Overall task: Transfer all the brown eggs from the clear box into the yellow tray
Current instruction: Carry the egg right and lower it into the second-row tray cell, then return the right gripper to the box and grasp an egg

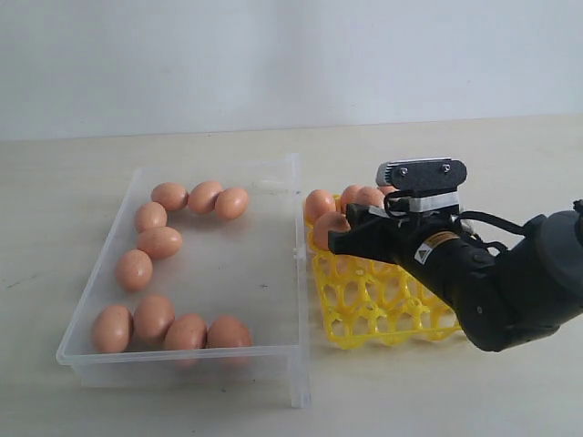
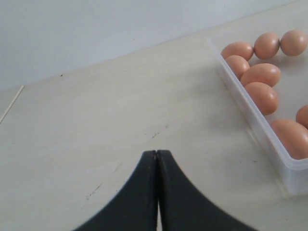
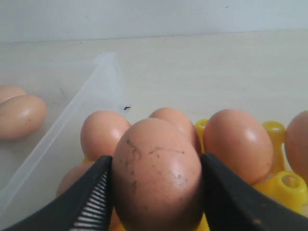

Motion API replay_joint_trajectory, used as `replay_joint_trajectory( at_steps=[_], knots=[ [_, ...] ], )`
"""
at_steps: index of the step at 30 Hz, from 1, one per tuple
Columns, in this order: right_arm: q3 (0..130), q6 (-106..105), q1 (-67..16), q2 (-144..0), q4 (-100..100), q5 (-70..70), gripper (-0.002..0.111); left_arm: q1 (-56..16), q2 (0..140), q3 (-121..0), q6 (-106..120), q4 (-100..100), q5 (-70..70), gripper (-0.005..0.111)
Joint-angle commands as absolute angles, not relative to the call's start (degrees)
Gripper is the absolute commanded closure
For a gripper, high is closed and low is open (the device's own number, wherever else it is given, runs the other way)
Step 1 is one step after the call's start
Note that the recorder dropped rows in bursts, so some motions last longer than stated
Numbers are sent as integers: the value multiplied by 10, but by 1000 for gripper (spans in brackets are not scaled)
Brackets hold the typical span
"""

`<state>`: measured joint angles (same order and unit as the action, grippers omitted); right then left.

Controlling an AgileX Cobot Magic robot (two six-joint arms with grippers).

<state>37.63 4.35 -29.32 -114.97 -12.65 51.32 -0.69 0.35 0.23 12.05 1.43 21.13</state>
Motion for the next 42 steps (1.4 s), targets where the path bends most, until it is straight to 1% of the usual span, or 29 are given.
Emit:
replay_joint_trajectory(
  at_steps=[1,6,9,11,12,15,17,19,25,27,31,32,34,36,39,40,42],
  knots=[
    [398,53,-289,-1157,-114,484,101,-6,0,0,118,14,208,107],
    [404,56,-289,-1158,-116,467,97,-6,0,0,118,14,208,107],
    [404,56,-289,-1158,-116,462,90,-6,0,0,118,14,208,107],
    [404,56,-289,-1158,-116,458,81,-6,0,0,118,14,208,107],
    [404,56,-289,-1158,-116,458,74,-6,0,0,118,14,208,107],
    [404,56,-289,-1158,-116,453,55,-6,0,0,118,14,208,107],
    [404,56,-289,-1158,-119,447,47,-6,0,0,118,14,208,107],
    [404,56,-289,-1158,-120,444,44,-6,0,0,118,14,208,107],
    [404,53,-289,-1136,-119,416,44,-6,0,0,118,14,208,107],
    [404,39,-289,-1104,-119,401,46,-6,0,0,118,14,208,107],
    [404,-9,-289,-1008,-119,359,52,-6,0,0,118,14,208,107],
    [404,-22,-289,-977,-119,337,56,-6,0,0,118,14,208,107],
    [404,-30,-290,-918,-116,293,67,-6,0,0,118,14,208,107],
    [407,-30,-300,-872,-101,244,83,-6,0,0,118,14,208,107],
    [427,-30,-307,-840,-86,149,106,-6,0,0,118,14,208,107],
    [441,-20,-309,-838,-79,99,108,-6,0,0,118,14,208,107],
    [480,-14,-318,-847,-68,-8,108,-6,0,0,118,14,208,107]
  ],
)
